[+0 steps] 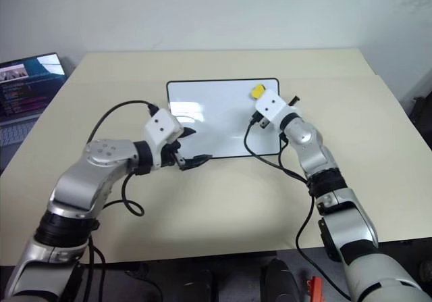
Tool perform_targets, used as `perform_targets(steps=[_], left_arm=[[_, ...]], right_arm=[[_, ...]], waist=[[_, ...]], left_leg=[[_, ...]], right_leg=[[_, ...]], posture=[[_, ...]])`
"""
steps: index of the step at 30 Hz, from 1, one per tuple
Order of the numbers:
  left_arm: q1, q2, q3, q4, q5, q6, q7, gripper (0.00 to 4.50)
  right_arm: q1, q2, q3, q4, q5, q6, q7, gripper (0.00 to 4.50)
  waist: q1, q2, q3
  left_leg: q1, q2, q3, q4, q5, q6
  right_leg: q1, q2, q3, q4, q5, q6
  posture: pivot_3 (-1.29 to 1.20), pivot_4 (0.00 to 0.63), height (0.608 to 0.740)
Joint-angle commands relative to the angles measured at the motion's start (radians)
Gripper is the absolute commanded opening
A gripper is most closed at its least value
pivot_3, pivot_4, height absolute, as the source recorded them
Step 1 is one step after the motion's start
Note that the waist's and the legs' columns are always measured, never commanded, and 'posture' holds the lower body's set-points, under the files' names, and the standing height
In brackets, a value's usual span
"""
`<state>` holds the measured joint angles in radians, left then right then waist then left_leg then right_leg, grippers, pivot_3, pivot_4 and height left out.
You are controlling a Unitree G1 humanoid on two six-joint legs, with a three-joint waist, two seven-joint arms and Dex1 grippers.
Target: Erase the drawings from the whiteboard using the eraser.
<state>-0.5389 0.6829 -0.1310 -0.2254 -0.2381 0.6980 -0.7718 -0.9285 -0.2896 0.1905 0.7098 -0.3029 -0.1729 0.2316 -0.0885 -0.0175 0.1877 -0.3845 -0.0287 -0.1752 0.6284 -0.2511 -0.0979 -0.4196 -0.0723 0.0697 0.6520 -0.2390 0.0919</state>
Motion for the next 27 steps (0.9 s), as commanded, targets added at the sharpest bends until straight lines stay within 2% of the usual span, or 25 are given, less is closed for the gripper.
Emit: perform_targets(steps=[1,8,19,27], left_arm=[[0.000,0.014,0.028,-0.040,0.004,0.004,0.011,4.50],[0.014,0.029,0.040,-0.059,0.000,0.015,0.012,4.50],[0.002,0.032,0.036,-0.055,-0.001,0.018,0.009,4.50],[-0.001,0.033,0.035,-0.051,0.002,0.016,0.010,4.50]], right_arm=[[-0.012,0.010,0.009,0.109,-0.008,-0.085,-0.035,0.83],[0.048,0.019,0.030,0.164,-0.001,-0.178,-0.006,0.83],[0.196,0.021,0.102,0.041,0.007,-0.166,0.203,0.83],[0.132,0.004,0.057,0.058,-0.002,-0.125,0.124,0.83]], waist=[[-0.001,0.000,0.000],[-0.002,-0.001,0.000],[-0.020,-0.002,-0.001],[-0.022,-0.002,-0.001]], left_leg=[[0.001,0.000,0.000,0.000,0.000,0.000],[0.019,0.001,0.002,0.000,-0.002,0.004],[0.024,0.003,0.004,0.001,-0.001,0.004],[0.024,0.003,0.004,0.001,0.000,0.004]], right_leg=[[0.001,0.000,0.000,0.001,0.000,0.000],[0.017,0.001,0.002,0.001,0.000,0.000],[0.019,0.002,0.003,0.007,-0.001,0.001],[0.018,0.003,0.003,0.009,-0.001,0.002]], posture=[[0.00,0.150,0.740],[0.00,0.150,0.740],[0.00,0.150,0.740],[0.00,0.150,0.740]])
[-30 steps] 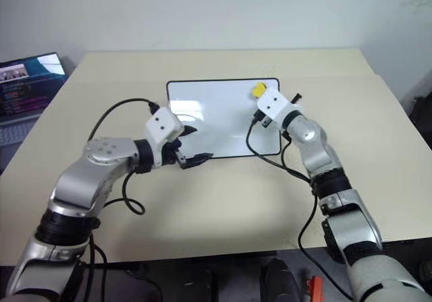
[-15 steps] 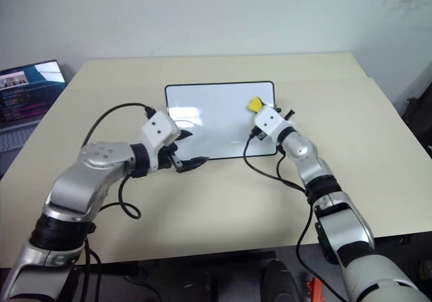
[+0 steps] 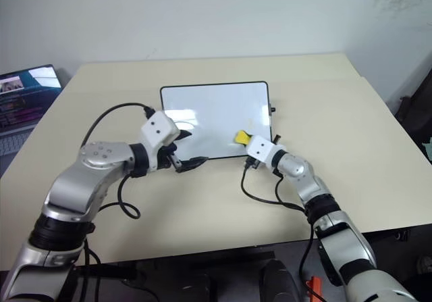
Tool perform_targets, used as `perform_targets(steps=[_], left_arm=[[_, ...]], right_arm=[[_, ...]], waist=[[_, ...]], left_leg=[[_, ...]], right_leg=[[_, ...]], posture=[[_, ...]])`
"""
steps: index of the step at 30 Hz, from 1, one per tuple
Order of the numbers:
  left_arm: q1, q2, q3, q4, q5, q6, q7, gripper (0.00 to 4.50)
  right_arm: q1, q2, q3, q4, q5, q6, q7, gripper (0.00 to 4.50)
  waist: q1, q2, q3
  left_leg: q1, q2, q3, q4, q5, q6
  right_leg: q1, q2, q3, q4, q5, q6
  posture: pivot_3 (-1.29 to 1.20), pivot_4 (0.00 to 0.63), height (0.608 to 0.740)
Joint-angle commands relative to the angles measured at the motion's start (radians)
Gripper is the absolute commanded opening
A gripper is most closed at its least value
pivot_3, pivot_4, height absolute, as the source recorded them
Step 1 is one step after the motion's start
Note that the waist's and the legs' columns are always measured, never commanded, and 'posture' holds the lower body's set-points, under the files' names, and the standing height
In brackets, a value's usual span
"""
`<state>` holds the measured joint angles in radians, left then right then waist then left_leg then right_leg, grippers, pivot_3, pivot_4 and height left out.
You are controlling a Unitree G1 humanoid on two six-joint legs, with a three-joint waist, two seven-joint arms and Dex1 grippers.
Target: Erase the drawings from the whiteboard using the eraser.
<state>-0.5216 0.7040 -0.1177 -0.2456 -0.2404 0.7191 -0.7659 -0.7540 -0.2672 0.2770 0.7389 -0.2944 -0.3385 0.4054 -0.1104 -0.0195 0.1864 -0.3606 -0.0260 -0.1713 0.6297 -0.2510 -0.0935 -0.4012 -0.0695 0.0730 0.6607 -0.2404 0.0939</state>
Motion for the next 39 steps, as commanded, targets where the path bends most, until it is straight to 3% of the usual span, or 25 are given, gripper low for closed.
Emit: perform_targets(steps=[1,12,29,34,39], left_arm=[[-0.019,0.011,0.021,-0.031,0.005,-0.005,0.004,4.50],[-0.021,0.007,0.020,-0.023,0.006,-0.012,0.005,4.50],[-0.025,0.007,0.020,-0.016,0.007,-0.014,0.004,4.50],[-0.019,0.005,0.022,-0.017,0.007,-0.015,0.008,4.50],[-0.015,-0.007,0.024,-0.011,-0.003,-0.019,0.011,4.50]], right_arm=[[-0.055,-0.023,-0.036,0.040,-0.010,0.045,-0.066,0.83],[-0.157,-0.094,-0.077,0.179,-0.011,0.069,-0.208,0.80],[0.027,0.011,0.032,-0.076,0.000,0.101,0.030,0.69],[0.047,-0.037,-0.059,-0.227,0.081,0.183,0.073,0.69],[0.068,-0.139,-0.277,-0.530,0.335,0.419,0.173,0.69]], waist=[[0.000,0.000,0.000],[0.010,0.000,0.000],[-0.005,0.000,0.000],[0.004,0.000,0.000],[0.027,0.001,0.002]], left_leg=[[0.000,0.000,0.000,0.000,0.000,0.000],[-0.001,0.000,0.000,0.000,0.001,0.001],[0.000,0.002,0.000,-0.001,0.001,0.001],[-0.002,0.002,0.000,-0.001,0.001,0.001],[-0.006,0.001,0.000,-0.002,0.001,0.001]], right_leg=[[0.000,0.000,0.000,0.000,0.000,0.000],[0.000,0.000,0.000,-0.001,0.001,0.000],[-0.001,0.002,0.000,-0.001,0.001,0.001],[-0.002,0.002,0.000,-0.001,0.001,0.001],[-0.004,0.002,0.000,-0.004,0.001,0.000]], posture=[[0.00,0.150,0.740],[0.00,0.150,0.740],[0.00,0.150,0.740],[0.00,0.150,0.740],[0.00,0.150,0.740]])
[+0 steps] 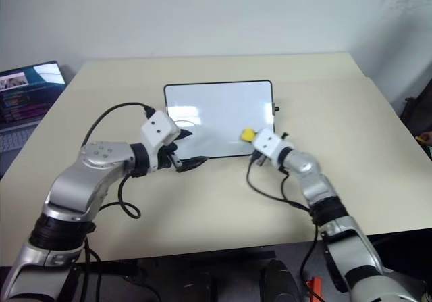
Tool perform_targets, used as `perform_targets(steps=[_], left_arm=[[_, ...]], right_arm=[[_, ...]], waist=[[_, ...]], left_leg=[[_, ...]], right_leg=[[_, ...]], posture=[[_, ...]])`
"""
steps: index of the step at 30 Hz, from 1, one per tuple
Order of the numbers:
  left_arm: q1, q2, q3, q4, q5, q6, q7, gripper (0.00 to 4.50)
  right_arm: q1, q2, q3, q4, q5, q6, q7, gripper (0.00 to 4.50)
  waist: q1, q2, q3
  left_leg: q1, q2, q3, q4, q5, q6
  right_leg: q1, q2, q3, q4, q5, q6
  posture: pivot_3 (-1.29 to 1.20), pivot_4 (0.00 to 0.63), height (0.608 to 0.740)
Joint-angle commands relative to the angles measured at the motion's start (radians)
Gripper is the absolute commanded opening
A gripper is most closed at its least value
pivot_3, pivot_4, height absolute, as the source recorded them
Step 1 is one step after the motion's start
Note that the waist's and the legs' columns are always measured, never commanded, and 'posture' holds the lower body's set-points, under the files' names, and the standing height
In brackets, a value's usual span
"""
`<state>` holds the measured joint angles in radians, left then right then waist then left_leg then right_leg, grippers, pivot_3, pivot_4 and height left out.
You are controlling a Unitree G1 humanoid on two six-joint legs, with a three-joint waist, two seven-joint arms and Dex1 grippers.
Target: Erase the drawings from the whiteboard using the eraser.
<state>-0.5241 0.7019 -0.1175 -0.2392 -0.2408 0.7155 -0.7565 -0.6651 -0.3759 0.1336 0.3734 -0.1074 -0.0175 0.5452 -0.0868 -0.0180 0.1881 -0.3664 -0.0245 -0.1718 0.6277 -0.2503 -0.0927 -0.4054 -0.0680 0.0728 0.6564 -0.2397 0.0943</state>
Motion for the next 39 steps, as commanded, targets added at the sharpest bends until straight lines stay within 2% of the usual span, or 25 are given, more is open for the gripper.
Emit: perform_targets(steps=[1,4,8,13,18,24,31,39], left_arm=[[-0.013,-0.008,0.019,-0.015,-0.003,-0.018,0.000,4.50],[-0.021,-0.023,0.004,0.003,0.001,-0.032,-0.004,4.50],[-0.040,-0.041,-0.013,0.021,0.004,-0.044,-0.015,4.50],[-0.051,-0.050,-0.020,0.033,0.008,-0.051,-0.021,4.50],[-0.045,-0.070,-0.034,0.017,0.002,-0.044,-0.020,4.50],[-0.047,-0.121,-0.056,-0.029,-0.024,-0.021,-0.025,4.50],[-0.098,-0.241,-0.121,0.004,-0.033,-0.011,-0.018,4.50],[-0.160,-0.364,-0.193,0.098,-0.021,-0.041,-0.030,4.50]], right_arm=[[-0.027,-0.044,-0.175,-0.184,0.188,0.133,0.034,0.69],[-0.048,-0.119,-0.269,-0.142,0.219,0.200,0.006,0.69],[-0.074,-0.225,-0.261,0.030,0.106,0.316,-0.107,0.69],[-0.154,-0.226,-0.344,0.169,0.162,0.449,-0.205,0.69],[-0.151,-0.252,-0.295,0.216,0.154,0.510,-0.129,0.69],[-0.164,-0.285,-0.274,0.303,0.121,0.533,-0.138,0.69],[-0.177,-0.363,-0.261,0.374,0.118,0.537,-0.083,0.68],[-0.160,-0.377,-0.258,0.385,0.130,0.549,-0.045,0.68]], waist=[[0.004,0.000,0.000],[0.007,0.000,0.000],[0.007,0.000,0.000],[-0.001,0.001,0.001],[0.002,0.001,0.001],[0.004,0.001,0.001],[0.005,0.001,0.001],[0.002,0.001,0.001]], left_leg=[[0.000,0.000,0.000,0.000,0.000,0.000],[0.000,0.000,0.000,-0.002,0.000,0.000],[-0.002,0.000,0.001,-0.003,0.000,0.000],[-0.002,0.001,0.004,-0.004,-0.001,0.001],[-0.003,0.001,0.004,-0.004,-0.001,0.001],[-0.004,0.000,0.004,-0.004,-0.001,0.001],[-0.005,0.000,0.004,-0.003,-0.001,0.001],[-0.004,0.000,0.005,-0.003,-0.001,0.001]], right_leg=[[0.000,0.000,0.000,-0.001,0.000,0.000],[0.000,0.000,0.000,-0.004,0.001,-0.001],[0.001,0.000,-0.001,-0.010,0.003,-0.004],[0.000,-0.001,0.000,-0.010,0.003,-0.004],[0.000,-0.001,0.000,-0.011,0.003,-0.004],[0.000,-0.002,0.000,-0.011,0.003,-0.004],[0.000,-0.002,0.000,-0.012,0.003,-0.003],[0.000,-0.002,0.000,-0.011,0.003,-0.003]], posture=[[0.00,0.150,0.740],[0.00,0.150,0.740],[0.00,0.150,0.740],[0.00,0.150,0.740],[0.00,0.150,0.740],[0.00,0.150,0.740],[0.00,0.150,0.740],[0.00,0.150,0.740]])
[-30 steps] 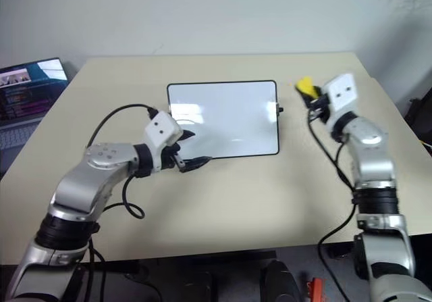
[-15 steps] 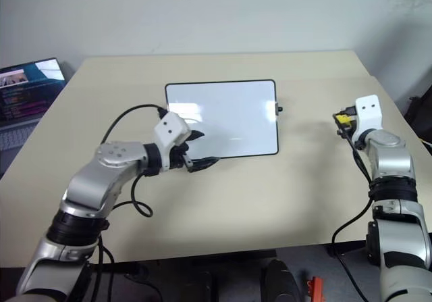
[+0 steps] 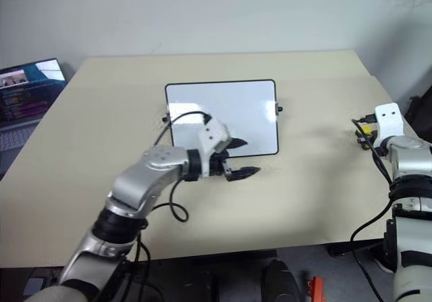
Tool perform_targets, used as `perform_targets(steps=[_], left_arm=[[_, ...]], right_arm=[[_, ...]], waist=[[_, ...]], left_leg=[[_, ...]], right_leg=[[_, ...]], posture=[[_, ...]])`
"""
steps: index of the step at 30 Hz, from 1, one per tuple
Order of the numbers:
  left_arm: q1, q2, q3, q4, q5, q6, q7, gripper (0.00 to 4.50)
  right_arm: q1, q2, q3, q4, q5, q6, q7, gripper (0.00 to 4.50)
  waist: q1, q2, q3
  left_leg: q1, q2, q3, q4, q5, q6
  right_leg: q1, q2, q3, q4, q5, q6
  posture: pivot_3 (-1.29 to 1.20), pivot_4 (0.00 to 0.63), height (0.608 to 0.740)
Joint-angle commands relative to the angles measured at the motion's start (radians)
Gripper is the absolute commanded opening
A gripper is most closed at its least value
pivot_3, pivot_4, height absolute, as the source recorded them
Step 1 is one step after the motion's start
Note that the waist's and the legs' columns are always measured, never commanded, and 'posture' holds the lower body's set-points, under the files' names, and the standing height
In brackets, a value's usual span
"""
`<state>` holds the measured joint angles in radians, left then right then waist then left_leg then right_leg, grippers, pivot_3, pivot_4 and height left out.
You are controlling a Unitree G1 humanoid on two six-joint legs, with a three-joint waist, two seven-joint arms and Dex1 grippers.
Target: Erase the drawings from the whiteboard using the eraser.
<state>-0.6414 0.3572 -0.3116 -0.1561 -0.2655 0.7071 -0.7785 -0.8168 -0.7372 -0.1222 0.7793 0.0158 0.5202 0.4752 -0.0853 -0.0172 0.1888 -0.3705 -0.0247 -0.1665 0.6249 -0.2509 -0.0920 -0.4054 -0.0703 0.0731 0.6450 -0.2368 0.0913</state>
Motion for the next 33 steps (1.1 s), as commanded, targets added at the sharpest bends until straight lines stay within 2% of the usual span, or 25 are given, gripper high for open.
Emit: perform_targets(steps=[1,5,10,16,21,24,29,33], left_arm=[[-0.048,-0.025,-0.002,0.023,0.006,-0.035,-0.009,4.50],[-0.048,-0.022,0.001,0.024,0.002,-0.038,-0.017,4.50],[-0.038,-0.008,0.009,0.022,0.004,-0.038,-0.024,4.50],[-0.035,-0.005,0.022,0.026,0.002,-0.039,-0.014,4.50],[-0.017,0.003,0.061,0.021,0.001,-0.039,0.014,4.50],[0.001,-0.013,0.139,0.041,0.029,-0.075,0.124,4.50],[0.042,-0.021,0.235,0.058,0.067,-0.126,0.264,4.50],[0.099,-0.026,0.336,0.060,0.098,-0.175,0.396,4.50]], right_arm=[[-0.005,-0.014,0.001,-0.025,0.011,0.020,0.039,0.68],[0.000,-0.016,-0.006,-0.027,0.022,0.048,0.053,0.68],[0.006,-0.017,-0.023,-0.040,0.035,0.072,0.053,2.26],[0.000,-0.025,-0.022,-0.083,0.046,0.100,0.065,4.41],[-0.002,-0.017,-0.038,-0.316,0.074,0.133,0.053,4.46],[0.033,0.097,-0.039,-0.465,0.124,0.043,0.040,4.46],[0.101,0.234,-0.013,-0.429,0.080,-0.146,-0.038,4.46],[0.132,0.309,-0.050,-0.360,0.099,-0.298,-0.107,4.46]], waist=[[0.000,0.000,0.000],[0.000,0.000,0.000],[0.001,0.000,0.000],[0.001,0.000,0.000],[0.000,0.001,0.000],[-0.002,0.001,0.000],[0.006,0.000,0.000],[0.025,0.000,0.000]], left_leg=[[0.000,0.000,0.000,0.000,0.000,0.000],[0.000,0.000,0.000,0.001,0.000,0.000],[-0.001,0.000,0.000,0.001,0.000,0.000],[0.000,0.000,0.000,0.001,0.000,0.000],[0.000,0.000,0.000,0.001,0.000,0.000],[0.000,0.000,0.000,0.001,0.000,0.000],[0.001,0.000,0.000,0.002,0.000,0.000],[-0.002,-0.001,-0.001,0.002,0.000,0.000]], right_leg=[[0.000,0.000,0.000,0.000,0.000,0.000],[0.000,0.000,0.000,0.000,0.000,0.000],[0.000,0.000,0.000,0.000,0.000,0.000],[0.000,0.000,0.000,0.000,0.000,0.000],[0.000,0.000,0.000,0.000,0.000,0.001],[0.000,0.000,0.000,0.000,0.000,0.001],[0.001,0.000,0.000,0.000,0.000,0.001],[0.000,-0.001,0.000,0.000,0.001,0.002]], posture=[[0.00,0.150,0.740],[0.00,0.150,0.740],[0.00,0.150,0.740],[0.00,0.150,0.740],[0.00,0.150,0.740],[0.00,0.150,0.740],[0.00,0.150,0.740],[0.00,0.150,0.740]])
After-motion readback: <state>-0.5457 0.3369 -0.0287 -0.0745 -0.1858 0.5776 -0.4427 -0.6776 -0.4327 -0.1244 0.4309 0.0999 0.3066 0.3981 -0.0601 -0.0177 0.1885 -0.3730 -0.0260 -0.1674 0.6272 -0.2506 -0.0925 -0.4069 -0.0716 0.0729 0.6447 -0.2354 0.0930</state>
